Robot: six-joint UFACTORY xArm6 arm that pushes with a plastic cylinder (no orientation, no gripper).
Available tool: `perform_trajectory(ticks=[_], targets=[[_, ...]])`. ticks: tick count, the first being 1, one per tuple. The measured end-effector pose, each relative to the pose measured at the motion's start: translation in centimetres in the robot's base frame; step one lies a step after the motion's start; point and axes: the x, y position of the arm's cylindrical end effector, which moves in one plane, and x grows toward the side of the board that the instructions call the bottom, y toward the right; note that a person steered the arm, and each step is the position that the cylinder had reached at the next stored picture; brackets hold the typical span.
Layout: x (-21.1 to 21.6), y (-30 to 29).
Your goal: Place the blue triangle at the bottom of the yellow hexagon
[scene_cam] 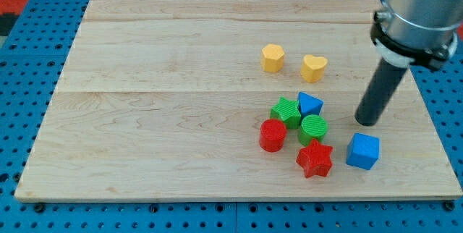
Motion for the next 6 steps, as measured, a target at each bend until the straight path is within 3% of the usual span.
perform_trajectory(ticks=[2,4,5,6], targets=[[-4.0,-11.6],[-6.9,-15.8],[-7.9,-14.1],[-4.5,-10.4]])
